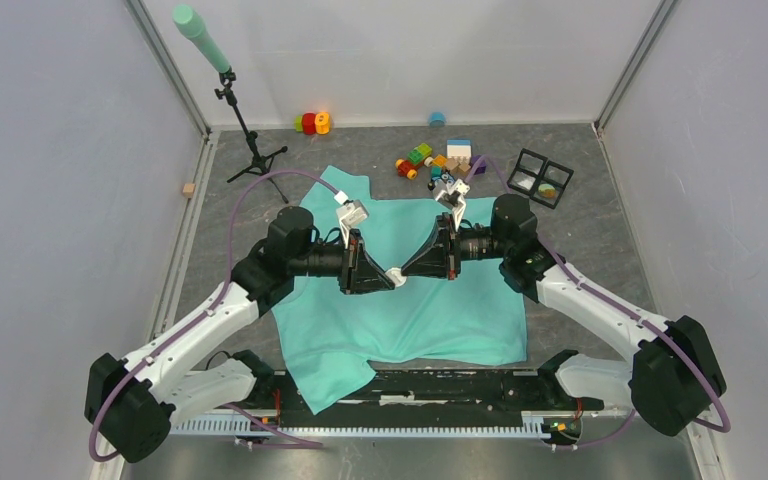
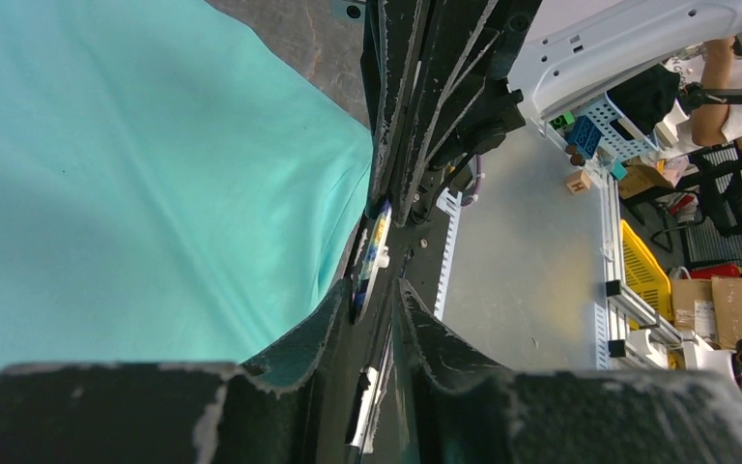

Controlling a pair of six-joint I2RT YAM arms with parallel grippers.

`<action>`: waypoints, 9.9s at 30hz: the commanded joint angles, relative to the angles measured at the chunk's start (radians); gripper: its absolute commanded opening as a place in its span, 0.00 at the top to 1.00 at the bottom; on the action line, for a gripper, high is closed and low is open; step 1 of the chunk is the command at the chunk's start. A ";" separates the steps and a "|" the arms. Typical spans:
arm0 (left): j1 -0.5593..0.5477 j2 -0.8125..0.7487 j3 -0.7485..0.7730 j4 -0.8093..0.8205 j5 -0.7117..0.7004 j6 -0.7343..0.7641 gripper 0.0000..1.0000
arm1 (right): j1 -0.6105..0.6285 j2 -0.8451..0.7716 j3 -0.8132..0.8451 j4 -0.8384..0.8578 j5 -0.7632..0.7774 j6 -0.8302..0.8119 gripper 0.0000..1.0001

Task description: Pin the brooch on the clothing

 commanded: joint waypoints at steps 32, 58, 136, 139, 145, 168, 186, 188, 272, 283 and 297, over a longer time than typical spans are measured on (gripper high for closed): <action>-0.005 -0.037 -0.015 0.079 0.057 -0.024 0.98 | 0.047 -0.006 0.001 0.041 0.009 -0.017 0.44; -0.007 -0.030 -0.018 0.093 0.081 -0.036 0.98 | 0.065 0.128 0.077 -0.212 0.147 -0.143 1.00; 0.260 -0.296 -0.341 -0.214 -0.782 -0.247 0.98 | 0.634 0.694 0.397 -0.418 1.377 -0.235 0.59; 0.262 -0.297 -0.345 -0.216 -0.773 -0.246 0.98 | 0.634 0.705 0.395 -0.422 1.373 -0.231 0.65; 0.262 -0.261 -0.343 -0.223 -0.730 -0.230 0.98 | 0.633 0.729 0.394 -0.461 1.376 -0.192 0.77; 0.086 -0.233 -0.433 -0.217 -0.757 -0.307 0.98 | 0.631 0.645 0.285 -0.335 1.346 -0.153 1.00; 0.022 -0.108 -0.415 -0.131 -0.798 -0.331 0.98 | 0.631 0.541 0.146 -0.112 1.238 -0.125 1.00; 0.011 -0.113 -0.410 -0.131 -0.799 -0.335 0.98 | 0.631 0.538 0.143 -0.107 1.238 -0.123 1.00; -0.105 -0.006 -0.415 -0.013 -0.833 -0.364 0.98 | 0.613 0.572 -0.012 0.106 1.158 -0.185 1.00; -0.105 -0.023 -0.408 -0.049 -0.852 -0.372 0.98 | 0.611 0.508 -0.054 0.126 1.195 -0.181 1.00; -0.149 -0.053 -0.342 -0.150 -0.823 -0.388 0.98 | 0.594 0.453 -0.056 0.077 1.287 -0.157 1.00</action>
